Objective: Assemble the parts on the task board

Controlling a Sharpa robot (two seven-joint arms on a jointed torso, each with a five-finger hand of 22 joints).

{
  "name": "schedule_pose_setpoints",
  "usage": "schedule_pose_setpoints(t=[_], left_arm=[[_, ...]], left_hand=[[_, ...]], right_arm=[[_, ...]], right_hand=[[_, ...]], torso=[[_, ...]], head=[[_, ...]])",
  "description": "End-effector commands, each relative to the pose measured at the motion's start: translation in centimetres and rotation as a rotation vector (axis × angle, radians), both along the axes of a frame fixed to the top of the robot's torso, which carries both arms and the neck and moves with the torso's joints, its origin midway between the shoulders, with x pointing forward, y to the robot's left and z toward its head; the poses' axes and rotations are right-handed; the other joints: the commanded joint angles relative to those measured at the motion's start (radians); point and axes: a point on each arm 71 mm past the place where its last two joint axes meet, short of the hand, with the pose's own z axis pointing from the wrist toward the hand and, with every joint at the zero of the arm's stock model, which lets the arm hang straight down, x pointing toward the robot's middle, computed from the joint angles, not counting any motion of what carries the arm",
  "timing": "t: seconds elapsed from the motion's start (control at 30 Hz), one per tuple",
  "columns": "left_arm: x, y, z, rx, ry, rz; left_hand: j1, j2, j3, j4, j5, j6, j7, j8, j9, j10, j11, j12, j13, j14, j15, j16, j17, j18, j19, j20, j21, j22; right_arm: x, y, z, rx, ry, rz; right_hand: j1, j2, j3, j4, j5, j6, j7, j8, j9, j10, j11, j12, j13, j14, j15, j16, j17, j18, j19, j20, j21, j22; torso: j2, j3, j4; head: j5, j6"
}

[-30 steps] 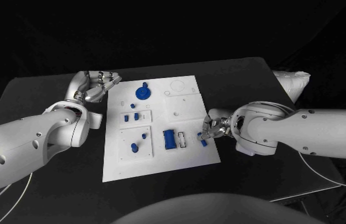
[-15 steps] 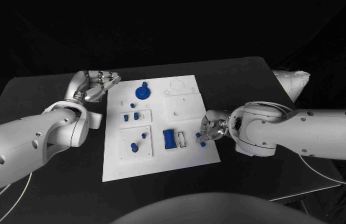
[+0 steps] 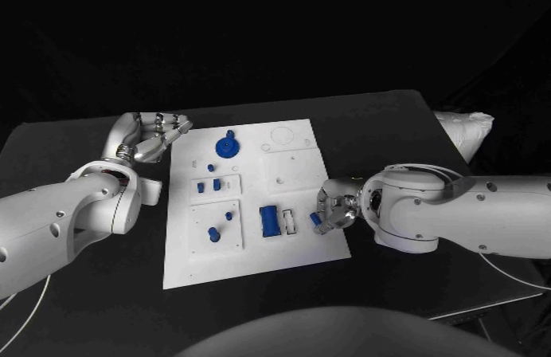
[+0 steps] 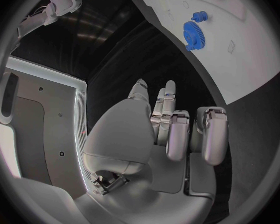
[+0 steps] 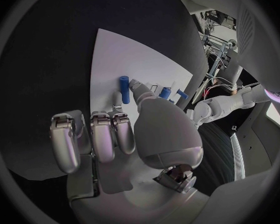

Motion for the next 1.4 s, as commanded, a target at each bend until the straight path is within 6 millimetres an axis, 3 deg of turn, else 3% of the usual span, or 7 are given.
schedule_pose_setpoints(t=[0.03,0.23,0.77,0.9,1.03,1.2,1.4], left_arm=[[-0.07,-0.25,0.04,-0.001,-0.001,-0.020],[-0.09,-0.20,0.04,-0.001,-0.001,-0.020],[-0.11,-0.22,0.04,-0.001,-0.001,-0.021],[-0.11,-0.22,0.04,-0.001,-0.001,-0.021],[-0.11,-0.21,0.04,-0.001,-0.001,-0.021],[-0.10,-0.21,0.04,-0.001,-0.001,-0.021],[-0.10,-0.22,0.03,-0.001,-0.001,-0.022]], left_hand=[[0.001,0.013,-0.006,0.000,0.006,0.005,0.002,0.002,-0.001,0.002,-0.001,-0.004,-0.001,0.102,-0.006,0.003,0.263,-0.015,0.105,-0.004,0.002,0.263],[0.001,0.013,-0.006,0.000,0.006,0.005,0.002,0.002,-0.001,0.002,-0.001,-0.004,-0.001,0.102,-0.006,0.003,0.263,-0.015,0.105,-0.004,0.002,0.263],[0.002,0.015,-0.009,0.001,0.007,0.006,0.001,0.002,-0.001,0.002,-0.001,-0.004,-0.001,0.102,-0.006,0.003,0.263,-0.015,0.105,-0.005,0.002,0.263],[0.002,0.015,-0.009,0.001,0.007,0.006,0.001,0.002,-0.001,0.002,-0.001,-0.004,-0.001,0.102,-0.006,0.003,0.263,-0.015,0.105,-0.005,0.002,0.263],[0.002,0.015,-0.009,0.001,0.007,0.006,0.001,0.002,-0.001,0.002,-0.001,-0.004,-0.001,0.102,-0.006,0.003,0.263,-0.015,0.105,-0.005,0.002,0.263],[0.002,0.015,-0.009,0.001,0.007,0.006,0.001,0.002,-0.001,0.002,-0.001,-0.004,-0.001,0.102,-0.006,0.003,0.263,-0.015,0.105,-0.005,0.002,0.263],[0.003,0.016,-0.010,0.001,0.007,0.006,0.001,0.002,-0.001,0.002,-0.001,-0.004,-0.001,0.102,-0.006,0.003,0.263,-0.015,0.105,-0.005,0.002,0.263]], right_arm=[[-0.51,-1.04,-0.99,-0.152,0.048,-0.057],[-0.50,-0.92,-0.99,-0.153,0.040,-0.053],[-0.25,-0.94,-0.84,-0.162,-0.001,-0.046],[-0.22,-0.98,-0.81,-0.155,-0.006,-0.053],[-0.22,-0.99,-0.79,-0.145,-0.008,-0.060],[-0.27,-0.96,-0.70,-0.123,-0.013,-0.070],[-0.34,-1.02,-0.54,-0.085,-0.024,-0.089]], right_hand=[[0.016,0.003,0.019,-0.009,0.034,0.001,0.011,-0.073,-0.200,0.105,0.003,0.003,0.263,0.104,0.000,0.004,0.263,-0.007,0.104,-0.004,0.004,0.263],[0.032,0.009,0.076,-0.033,0.083,0.019,0.020,-0.127,-0.247,0.105,0.011,0.003,0.263,0.104,0.007,0.004,0.263,-0.007,0.104,0.003,0.004,0.263],[0.032,0.019,0.203,-0.079,0.109,0.057,0.041,-0.244,-0.362,0.105,0.030,0.003,0.263,0.104,0.026,0.004,0.263,-0.007,0.104,0.021,0.004,0.263],[0.000,0.027,0.249,-0.065,0.104,0.142,0.029,-0.306,-0.422,0.105,0.019,0.003,0.263,0.104,0.020,0.004,0.263,-0.007,0.104,0.018,0.004,0.263],[-0.024,0.036,0.271,-0.047,0.093,0.215,0.014,-0.346,-0.461,0.105,0.007,0.003,0.263,0.104,0.009,0.004,0.263,-0.007,0.104,0.008,0.004,0.263],[-0.038,0.044,0.283,-0.033,0.082,0.292,-0.006,-0.371,-0.489,0.105,-0.010,0.003,0.263,0.104,-0.007,0.004,0.263,-0.007,0.104,-0.006,0.004,0.263],[-0.039,0.046,0.287,-0.032,0.074,0.323,-0.014,-0.386,-0.504,0.105,-0.017,0.003,0.263,0.104,-0.015,0.004,0.263,-0.007,0.104,-0.014,0.004,0.263]], torso=[[-0.001,0.0002,-0.0002],[0.000,0.0001,0.0004],[0.000,-0.0001,-0.0003],[0.000,-0.0001,-0.0001],[0.000,-0.0001,0.0006],[0.000,0.0001,0.0006],[0.001,0.0005,0.0000]], head=[[0.001,0.001],[0.001,0.003],[0.000,0.003],[0.001,0.004],[0.002,0.006],[0.003,0.007],[0.007,0.008]])
